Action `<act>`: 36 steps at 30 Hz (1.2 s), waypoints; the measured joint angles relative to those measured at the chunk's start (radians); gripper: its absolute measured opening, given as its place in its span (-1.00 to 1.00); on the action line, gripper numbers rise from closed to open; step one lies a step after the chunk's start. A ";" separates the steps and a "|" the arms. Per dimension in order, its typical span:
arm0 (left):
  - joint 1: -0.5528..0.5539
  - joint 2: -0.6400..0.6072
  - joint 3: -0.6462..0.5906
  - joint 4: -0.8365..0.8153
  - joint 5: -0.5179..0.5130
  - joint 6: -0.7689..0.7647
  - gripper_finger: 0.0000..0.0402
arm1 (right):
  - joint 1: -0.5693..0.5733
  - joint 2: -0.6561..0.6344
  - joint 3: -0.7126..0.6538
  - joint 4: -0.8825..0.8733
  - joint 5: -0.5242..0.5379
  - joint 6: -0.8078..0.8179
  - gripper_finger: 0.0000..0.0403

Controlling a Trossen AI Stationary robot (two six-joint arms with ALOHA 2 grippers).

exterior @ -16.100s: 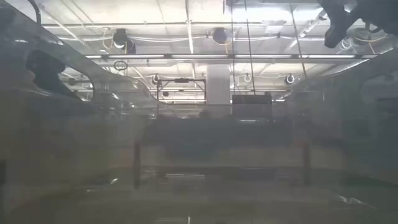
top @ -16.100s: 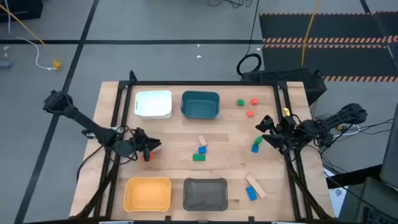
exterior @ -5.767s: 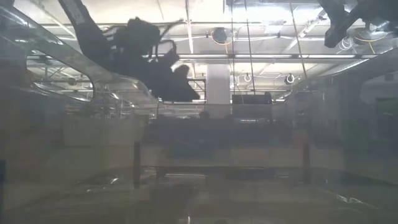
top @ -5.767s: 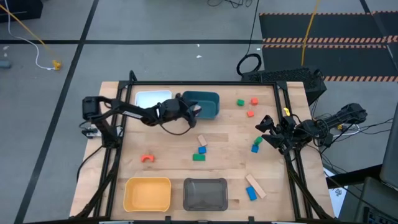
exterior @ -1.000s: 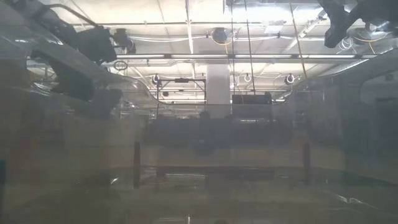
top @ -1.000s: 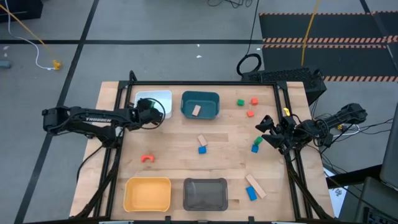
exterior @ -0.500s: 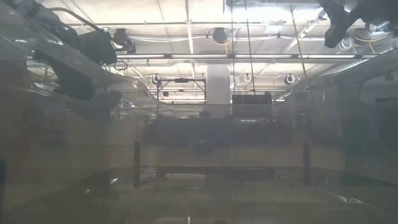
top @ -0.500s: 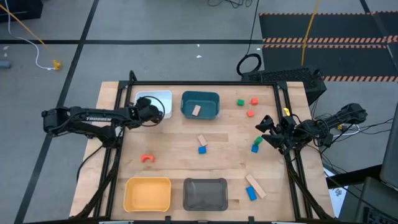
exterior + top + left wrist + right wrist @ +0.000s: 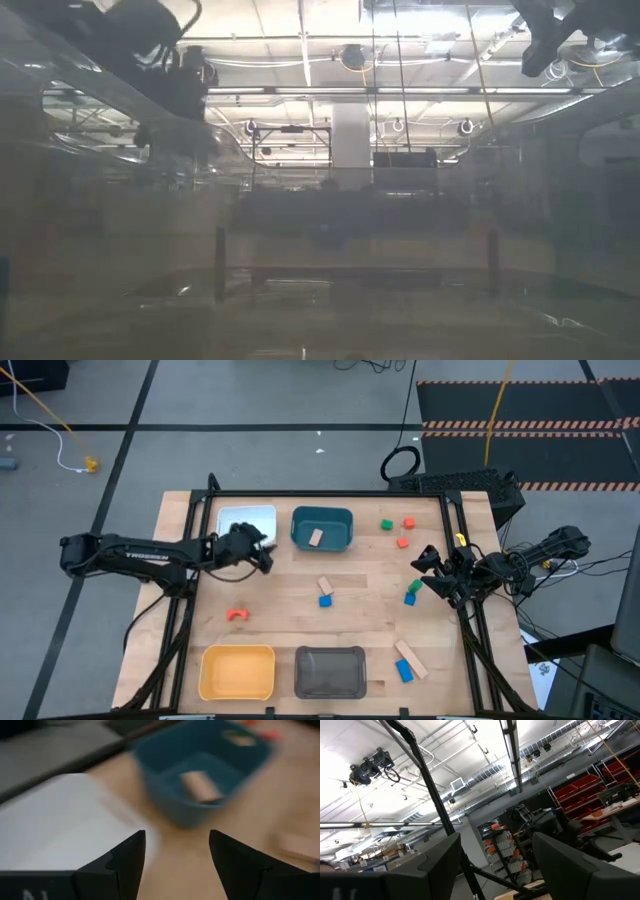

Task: Sort & place blocks by color
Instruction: Put the top left blue block into the black bin

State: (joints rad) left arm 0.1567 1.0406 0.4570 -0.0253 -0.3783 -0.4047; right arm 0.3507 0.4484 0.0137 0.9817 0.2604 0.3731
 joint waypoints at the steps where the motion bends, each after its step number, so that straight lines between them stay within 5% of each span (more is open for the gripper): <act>1: -0.015 0.006 0.000 0.025 0.033 0.001 0.15 | 0.000 0.000 0.000 0.000 0.000 0.000 0.20; 11: -0.214 0.168 0.000 0.248 0.092 0.037 0.39 | 0.000 0.000 0.000 0.000 0.000 0.000 0.20; 19: -0.334 0.334 0.000 0.452 0.092 0.084 0.33 | 0.000 0.000 0.000 0.000 0.000 0.000 0.20; 36: -0.447 0.711 0.006 0.928 0.077 0.166 0.44 | 0.000 0.000 0.000 0.000 0.000 0.000 0.20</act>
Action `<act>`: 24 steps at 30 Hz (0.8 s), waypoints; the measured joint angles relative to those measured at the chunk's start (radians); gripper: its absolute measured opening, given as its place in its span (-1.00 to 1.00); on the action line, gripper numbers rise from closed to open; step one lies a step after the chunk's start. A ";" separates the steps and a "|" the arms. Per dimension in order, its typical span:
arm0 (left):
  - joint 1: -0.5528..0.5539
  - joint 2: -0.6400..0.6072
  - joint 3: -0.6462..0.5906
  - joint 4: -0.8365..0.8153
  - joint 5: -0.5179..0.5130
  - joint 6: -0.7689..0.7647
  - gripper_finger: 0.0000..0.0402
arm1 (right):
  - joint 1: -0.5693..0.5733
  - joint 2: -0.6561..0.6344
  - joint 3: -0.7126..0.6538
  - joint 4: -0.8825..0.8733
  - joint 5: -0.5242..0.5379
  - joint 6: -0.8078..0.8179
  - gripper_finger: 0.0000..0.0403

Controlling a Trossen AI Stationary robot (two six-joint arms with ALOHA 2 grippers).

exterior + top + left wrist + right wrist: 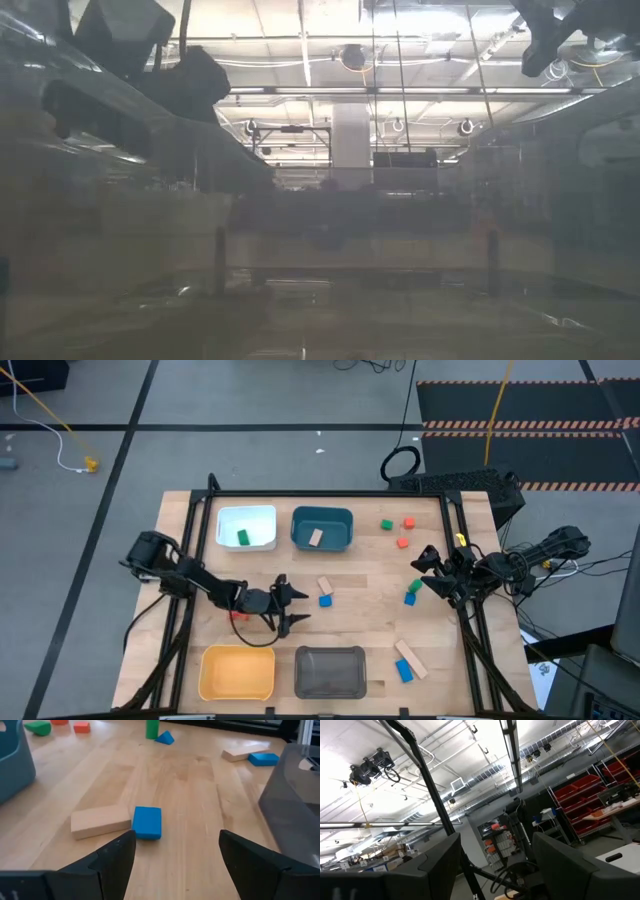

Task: Sort & place blocks by color
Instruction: Put the top left blue block into the black bin

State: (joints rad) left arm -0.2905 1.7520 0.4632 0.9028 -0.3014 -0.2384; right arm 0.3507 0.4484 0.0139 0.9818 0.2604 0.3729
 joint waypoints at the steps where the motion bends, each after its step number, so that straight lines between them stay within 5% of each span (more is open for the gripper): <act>1: 0.000 0.011 0.006 0.005 -0.009 0.008 0.44 | 0.000 0.000 0.000 0.000 0.000 0.000 0.20; 24: 0.051 0.173 0.125 -0.003 -0.091 0.026 0.54 | 0.000 0.000 0.000 0.000 0.000 0.000 0.20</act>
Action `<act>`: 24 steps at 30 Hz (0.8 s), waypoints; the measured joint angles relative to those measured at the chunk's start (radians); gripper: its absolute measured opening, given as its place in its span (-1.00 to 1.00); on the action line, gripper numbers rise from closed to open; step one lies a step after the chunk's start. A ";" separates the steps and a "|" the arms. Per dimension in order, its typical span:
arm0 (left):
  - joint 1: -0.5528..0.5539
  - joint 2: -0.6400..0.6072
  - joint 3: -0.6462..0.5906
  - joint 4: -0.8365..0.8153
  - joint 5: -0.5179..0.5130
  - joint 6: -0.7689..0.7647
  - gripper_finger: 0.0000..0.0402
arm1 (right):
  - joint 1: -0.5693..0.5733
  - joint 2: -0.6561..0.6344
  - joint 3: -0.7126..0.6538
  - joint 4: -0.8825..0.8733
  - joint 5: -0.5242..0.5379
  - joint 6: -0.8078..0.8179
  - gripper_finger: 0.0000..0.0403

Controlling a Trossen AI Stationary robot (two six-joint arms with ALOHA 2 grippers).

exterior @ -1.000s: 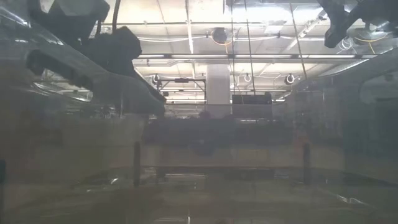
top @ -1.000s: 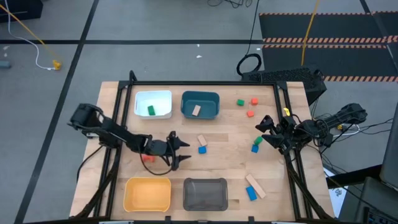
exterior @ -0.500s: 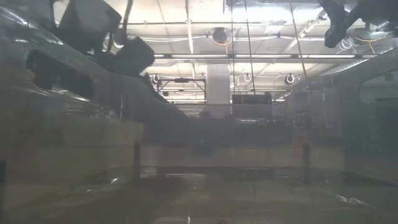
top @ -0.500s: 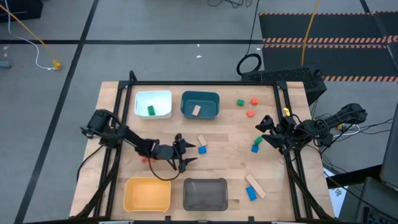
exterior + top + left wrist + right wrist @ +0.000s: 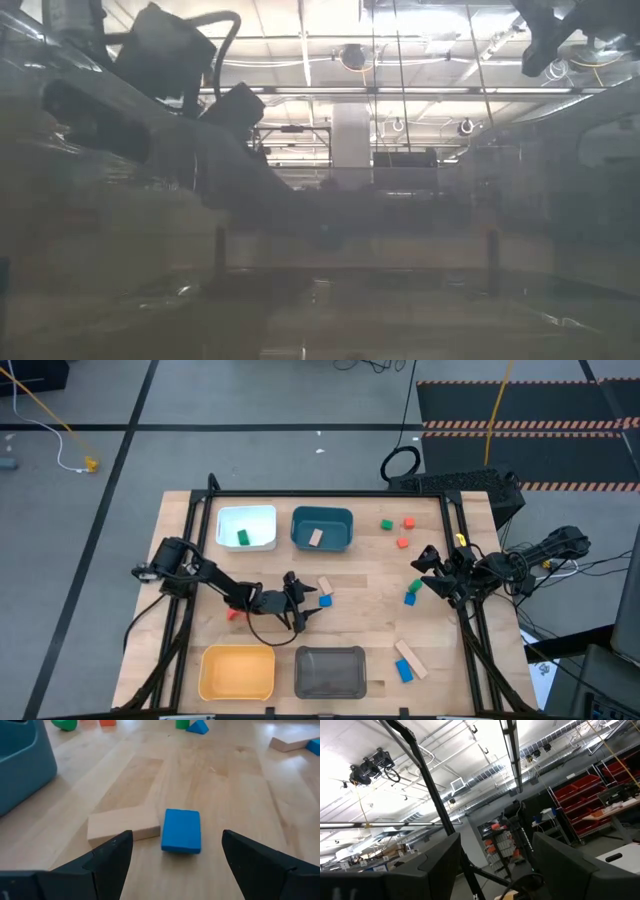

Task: Sort & place blocks by color
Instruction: Put the top left blue block into the black bin

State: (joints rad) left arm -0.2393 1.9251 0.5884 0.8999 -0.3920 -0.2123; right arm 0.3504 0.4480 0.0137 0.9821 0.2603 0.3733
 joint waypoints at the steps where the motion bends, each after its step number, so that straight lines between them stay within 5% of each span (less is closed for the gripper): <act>1: 0.004 0.000 0.000 -0.001 0.007 0.000 0.53 | 0.000 0.000 0.000 0.000 0.000 0.000 0.20; 24: 0.008 0.000 0.023 -0.039 0.055 -0.007 0.53 | 0.000 0.000 0.000 0.000 0.000 0.000 0.20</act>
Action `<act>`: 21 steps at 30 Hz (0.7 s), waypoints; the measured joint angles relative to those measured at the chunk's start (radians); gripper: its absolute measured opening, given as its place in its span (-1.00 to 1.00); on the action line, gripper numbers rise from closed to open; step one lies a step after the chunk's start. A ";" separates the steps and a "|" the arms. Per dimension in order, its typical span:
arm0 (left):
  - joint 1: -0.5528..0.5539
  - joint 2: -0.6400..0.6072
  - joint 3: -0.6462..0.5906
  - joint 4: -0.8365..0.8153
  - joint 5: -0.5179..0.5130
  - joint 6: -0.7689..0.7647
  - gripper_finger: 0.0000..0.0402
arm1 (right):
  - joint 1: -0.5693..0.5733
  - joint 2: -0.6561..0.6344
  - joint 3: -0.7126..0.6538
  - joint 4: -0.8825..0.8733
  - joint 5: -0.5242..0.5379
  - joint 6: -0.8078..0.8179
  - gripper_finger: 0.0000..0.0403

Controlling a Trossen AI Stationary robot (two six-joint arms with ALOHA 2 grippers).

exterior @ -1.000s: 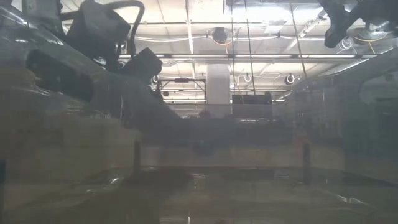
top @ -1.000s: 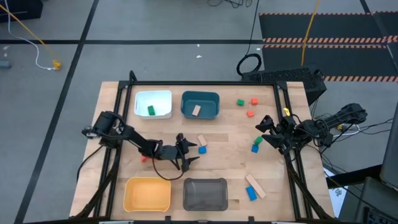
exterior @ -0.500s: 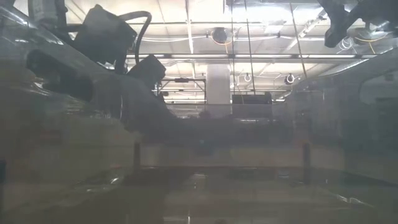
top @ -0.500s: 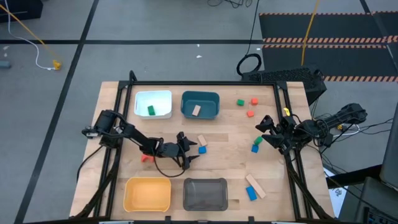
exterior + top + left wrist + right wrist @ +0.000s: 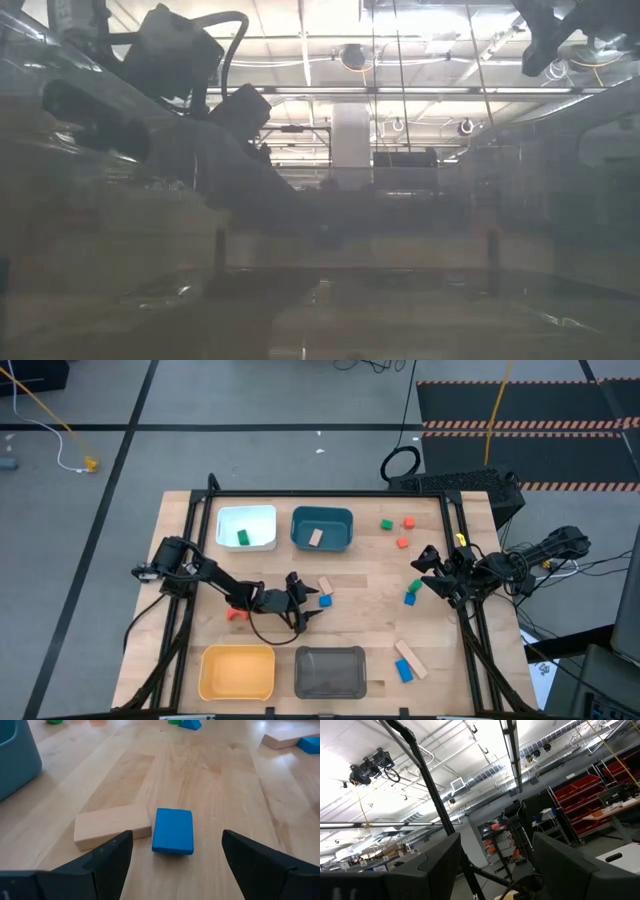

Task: Sort & place blocks by color
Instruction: Put the top left blue block into the black bin

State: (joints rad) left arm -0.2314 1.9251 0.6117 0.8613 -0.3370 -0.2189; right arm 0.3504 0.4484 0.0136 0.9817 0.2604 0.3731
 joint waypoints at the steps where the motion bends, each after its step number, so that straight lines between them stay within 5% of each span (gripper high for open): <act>1: 0.000 0.000 0.002 -0.004 0.000 0.003 0.53 | 0.000 0.000 0.000 0.000 0.000 0.000 0.20; 21: 0.014 0.120 0.073 0.030 -0.011 -0.011 0.53 | 0.000 0.000 0.000 0.000 0.000 0.000 0.20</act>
State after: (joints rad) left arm -0.2179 2.0449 0.6843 0.8916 -0.3478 -0.2295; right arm 0.3508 0.4483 0.0139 0.9818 0.2603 0.3729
